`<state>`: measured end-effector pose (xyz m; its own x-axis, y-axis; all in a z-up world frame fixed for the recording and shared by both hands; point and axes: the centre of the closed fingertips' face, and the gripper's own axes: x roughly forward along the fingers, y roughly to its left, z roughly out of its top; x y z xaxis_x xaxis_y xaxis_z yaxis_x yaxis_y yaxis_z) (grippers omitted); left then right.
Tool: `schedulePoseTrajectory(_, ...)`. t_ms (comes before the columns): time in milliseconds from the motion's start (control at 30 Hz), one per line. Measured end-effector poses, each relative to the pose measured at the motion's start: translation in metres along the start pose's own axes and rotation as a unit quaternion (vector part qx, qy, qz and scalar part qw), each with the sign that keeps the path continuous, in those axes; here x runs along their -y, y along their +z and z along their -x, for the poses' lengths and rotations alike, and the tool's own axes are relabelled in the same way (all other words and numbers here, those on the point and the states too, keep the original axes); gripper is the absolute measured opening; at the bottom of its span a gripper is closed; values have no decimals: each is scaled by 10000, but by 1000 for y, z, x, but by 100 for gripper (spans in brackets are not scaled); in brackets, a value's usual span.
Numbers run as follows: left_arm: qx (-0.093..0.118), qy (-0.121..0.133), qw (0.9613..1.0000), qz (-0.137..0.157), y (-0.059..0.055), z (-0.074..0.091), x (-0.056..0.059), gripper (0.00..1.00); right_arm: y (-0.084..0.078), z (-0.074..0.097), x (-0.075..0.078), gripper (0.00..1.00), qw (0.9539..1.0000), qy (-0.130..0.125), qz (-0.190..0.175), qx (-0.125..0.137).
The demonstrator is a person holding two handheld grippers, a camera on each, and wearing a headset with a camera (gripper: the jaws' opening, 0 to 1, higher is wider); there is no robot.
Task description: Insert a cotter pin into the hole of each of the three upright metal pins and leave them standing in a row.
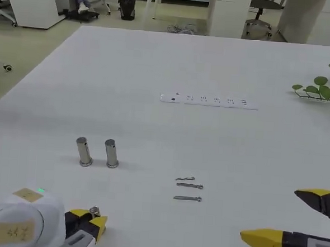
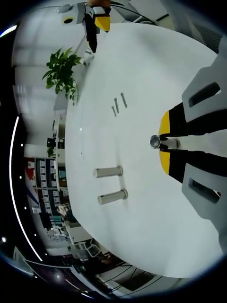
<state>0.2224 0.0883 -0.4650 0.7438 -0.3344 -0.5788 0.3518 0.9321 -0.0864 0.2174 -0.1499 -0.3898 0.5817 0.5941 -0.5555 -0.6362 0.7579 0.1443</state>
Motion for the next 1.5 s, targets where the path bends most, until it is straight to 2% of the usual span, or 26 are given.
schedulePoseTrajectory(67,53,-55,9996,285,0,0,2,6,-2,0,-1,82,10000,4,40,-50)
schedulePoseTrajectory(200,129,-67,9992,384,3,4,3,9,-1,0,-3,82,10000,21,41,-55)
schedulePoseTrajectory(367,324,-191,9985,396,16,14,1,23,3,-1,-3,82,9999,27,87,-52)
schedulePoseTrajectory(467,336,-327,9988,127,19,24,-1,34,5,-2,-3,82,9999,30,95,-64)
schedulePoseTrajectory(600,261,-561,9981,59,16,43,-4,50,10,-5,-4,81,9998,51,152,-88)
schedulePoseTrajectory(667,257,-670,9974,-17,16,51,-4,54,11,-6,-4,79,9997,92,208,-91)
schedulePoseTrajectory(700,146,-614,9978,-179,13,57,-8,54,16,-7,-4,78,9988,123,465,2)
schedulePoseTrajectory(767,-21,-592,9973,-437,8,65,-11,55,19,-8,-3,72,9983,114,565,-4)
schedulePoseTrajectory(800,-18,-637,9969,-458,8,68,-10,60,21,-9,-2,69,9982,137,583,-1)
schedulePoseTrajectory(867,123,-740,9962,-446,13,76,-6,69,26,-13,-1,65,9975,250,662,-21)
schedulePoseTrajectory(933,217,-906,9950,-368,17,82,-1,81,29,-18,2,60,9963,331,784,-147)
schedulePoseTrajectory(1033,247,-1047,9934,-411,18,88,4,91,34,-27,5,56,9934,428,1006,-358)
schedulePoseTrajectory(1133,185,-1087,9923,-567,15,91,6,92,41,-37,6,53,9896,563,1227,-490)
schedulePoseTrajectory(1200,213,-1004,9927,-634,14,92,5,93,48,-46,7,49,9868,636,1381,-562)
schedulePoseTrajectory(1300,274,-1017,9939,-332,12,90,5,97,58,-61,8,38,9801,719,1764,-555)
schedulePoseTrajectory(1367,275,-989,9942,-312,11,91,5,98,63,-73,6,28,9796,817,1721,-632)
schedulePoseTrajectory(1433,309,-985,9944,-208,10,92,6,99,68,-80,5,25,9785,907,1746,-618)
schedulePoseTrajectory(1500,307,-997,9944,-168,9,92,8,99,75,-88,-1,26,9768,1049,1776,-573)
